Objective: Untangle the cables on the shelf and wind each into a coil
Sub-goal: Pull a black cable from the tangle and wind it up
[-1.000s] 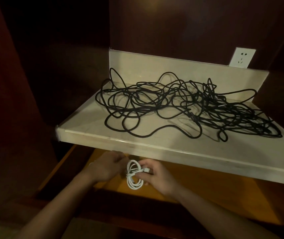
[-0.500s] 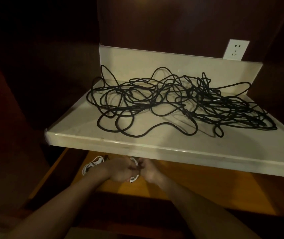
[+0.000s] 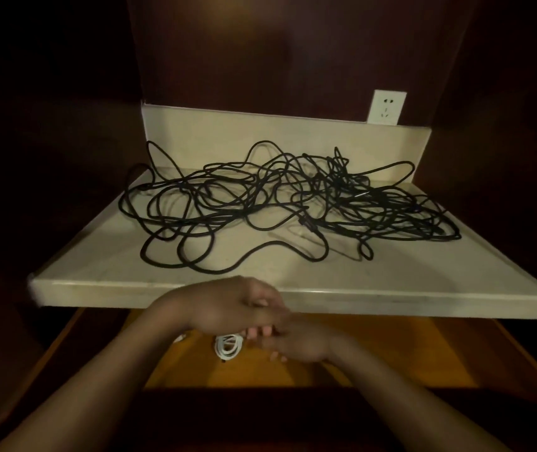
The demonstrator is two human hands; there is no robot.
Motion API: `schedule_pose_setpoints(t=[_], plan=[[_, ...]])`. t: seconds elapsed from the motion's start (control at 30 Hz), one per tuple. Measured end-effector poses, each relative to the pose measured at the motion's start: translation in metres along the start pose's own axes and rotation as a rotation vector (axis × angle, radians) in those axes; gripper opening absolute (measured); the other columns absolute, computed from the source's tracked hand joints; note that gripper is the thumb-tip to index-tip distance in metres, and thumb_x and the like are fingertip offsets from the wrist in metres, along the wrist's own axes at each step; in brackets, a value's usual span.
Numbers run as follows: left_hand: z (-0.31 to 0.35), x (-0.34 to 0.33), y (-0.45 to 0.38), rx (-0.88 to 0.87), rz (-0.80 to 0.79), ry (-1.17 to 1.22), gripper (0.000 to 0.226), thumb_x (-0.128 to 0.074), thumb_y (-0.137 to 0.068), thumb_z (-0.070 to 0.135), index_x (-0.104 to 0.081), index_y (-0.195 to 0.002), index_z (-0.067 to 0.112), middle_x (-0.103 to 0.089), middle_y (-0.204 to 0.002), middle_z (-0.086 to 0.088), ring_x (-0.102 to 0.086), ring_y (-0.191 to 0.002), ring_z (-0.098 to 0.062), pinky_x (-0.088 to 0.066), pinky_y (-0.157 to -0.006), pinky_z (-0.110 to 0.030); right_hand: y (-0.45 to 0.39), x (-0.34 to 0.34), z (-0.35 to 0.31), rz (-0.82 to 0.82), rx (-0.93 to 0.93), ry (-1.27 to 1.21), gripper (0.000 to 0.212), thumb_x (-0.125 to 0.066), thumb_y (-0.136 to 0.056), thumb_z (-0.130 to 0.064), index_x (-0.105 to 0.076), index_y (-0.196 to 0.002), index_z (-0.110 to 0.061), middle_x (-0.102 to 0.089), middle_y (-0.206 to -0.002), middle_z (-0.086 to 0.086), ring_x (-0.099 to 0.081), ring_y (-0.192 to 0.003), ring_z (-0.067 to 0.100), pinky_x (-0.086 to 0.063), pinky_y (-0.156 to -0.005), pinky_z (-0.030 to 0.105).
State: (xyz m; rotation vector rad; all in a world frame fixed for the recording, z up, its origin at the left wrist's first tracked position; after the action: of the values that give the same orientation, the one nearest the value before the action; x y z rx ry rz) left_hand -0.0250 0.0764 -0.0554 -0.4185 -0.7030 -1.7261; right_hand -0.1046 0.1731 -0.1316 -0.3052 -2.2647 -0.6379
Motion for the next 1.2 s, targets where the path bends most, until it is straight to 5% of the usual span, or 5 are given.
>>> schedule_pose_setpoints(t=[0.23,0.47,0.67,0.93,1.2], plan=[[0.047,0.038,-0.014,-0.214,0.352,0.113,0.019,-0.058,-0.098,0.029,-0.068,-0.093,0.013,-0.067,-0.071,0.003,-0.06,-0.061,-0.006,-0.047,-0.058,-0.02,0.067,0.082,-0.017,0.538,0.124,-0.158,0.028,-0.06,-0.096,-0.041,-0.058,-0.076,-0.022,-0.063,-0.064,-0.009,-0.057,-0.058,0.006,-0.045,-0.058,0.029],[0.056,0.058,-0.033,-0.148,0.81,-0.268,0.019,-0.064,-0.093,0.043,-0.063,-0.1,0.026,-0.061,-0.093,0.008,-0.057,-0.08,-0.008,-0.048,-0.075,-0.031,0.059,0.106,0.006,0.84,-0.031,-0.26,0.04,-0.064,-0.094,-0.04,-0.048,-0.123,-0.017,-0.061,-0.078,-0.002,-0.056,-0.069,0.011,-0.044,-0.065,0.03],[0.068,0.045,-0.058,-0.108,0.611,-0.717,0.056,-0.062,-0.094,0.043,-0.047,-0.146,0.025,-0.048,-0.145,0.003,-0.041,-0.135,-0.018,-0.038,-0.111,-0.038,0.032,0.107,0.01,0.862,0.033,-0.207,0.001,-0.06,-0.095,-0.018,-0.06,-0.095,-0.019,-0.059,-0.064,-0.003,-0.053,-0.061,0.01,-0.038,-0.063,0.027],[0.088,0.058,-0.049,0.117,0.387,-0.922,0.031,-0.062,-0.085,0.052,-0.067,-0.077,0.022,-0.059,-0.07,0.006,-0.06,-0.073,-0.018,-0.042,-0.06,-0.029,0.054,0.114,-0.028,0.909,0.238,0.25,0.016,-0.056,-0.098,-0.019,-0.065,-0.11,-0.019,-0.069,-0.096,0.001,-0.064,-0.088,0.02,-0.053,-0.076,0.04],[0.084,0.084,-0.016,-0.033,0.265,-0.155,0.019,-0.047,-0.096,-0.002,-0.065,-0.102,-0.002,-0.067,-0.093,-0.02,-0.062,-0.085,-0.018,-0.057,-0.085,-0.043,0.072,0.139,-0.08,1.019,0.588,0.317,0.02,-0.06,-0.094,-0.022,-0.064,-0.113,-0.021,-0.038,-0.068,-0.025,-0.041,-0.065,-0.001,-0.036,-0.057,0.028]])
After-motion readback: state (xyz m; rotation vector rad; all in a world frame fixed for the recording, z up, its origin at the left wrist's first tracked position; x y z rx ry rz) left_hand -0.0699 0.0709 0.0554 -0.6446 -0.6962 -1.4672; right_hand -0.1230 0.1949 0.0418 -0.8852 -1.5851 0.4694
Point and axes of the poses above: each hand's wrist, its own y-axis away from the middle knuckle, its own x-axis out of the back of the hand, z = x × y, the point moved 4 cm from there along -y, towards the middle knuckle
